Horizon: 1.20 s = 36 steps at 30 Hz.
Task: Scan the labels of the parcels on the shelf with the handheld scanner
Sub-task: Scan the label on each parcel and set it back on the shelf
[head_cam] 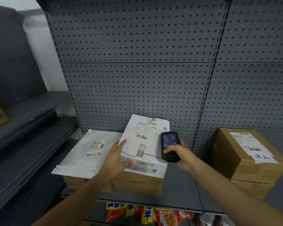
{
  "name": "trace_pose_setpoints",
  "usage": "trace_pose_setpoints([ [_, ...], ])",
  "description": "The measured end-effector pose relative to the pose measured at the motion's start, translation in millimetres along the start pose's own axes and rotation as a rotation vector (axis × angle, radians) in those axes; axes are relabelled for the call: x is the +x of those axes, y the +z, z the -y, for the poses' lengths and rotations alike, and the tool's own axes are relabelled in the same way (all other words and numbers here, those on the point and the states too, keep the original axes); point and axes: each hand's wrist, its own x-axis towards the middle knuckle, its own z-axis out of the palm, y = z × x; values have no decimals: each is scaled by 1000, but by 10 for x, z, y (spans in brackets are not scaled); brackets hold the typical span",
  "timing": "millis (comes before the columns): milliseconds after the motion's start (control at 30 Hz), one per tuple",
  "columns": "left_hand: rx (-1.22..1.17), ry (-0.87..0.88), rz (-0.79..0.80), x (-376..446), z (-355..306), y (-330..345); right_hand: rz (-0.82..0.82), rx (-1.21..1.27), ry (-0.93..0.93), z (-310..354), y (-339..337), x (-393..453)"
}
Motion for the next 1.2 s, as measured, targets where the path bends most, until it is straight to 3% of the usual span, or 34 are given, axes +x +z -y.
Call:
trace_pose_setpoints([
  [533, -92, 252, -190, 61, -1128, 965, -121, 37, -259, 687, -1039, -720],
  [833, -66, 469, -292, 2, -1668, 1587, 35, 139, -178, 808, -1269, -1265],
  [933, -56, 482, -317, 12, -1840, 1665, 129, 222, -142, 830, -1266, -1454],
  [1200, -42, 513, -359, 58, -1968, 1767, 165, 359, -100, 923, -1341, -1718],
])
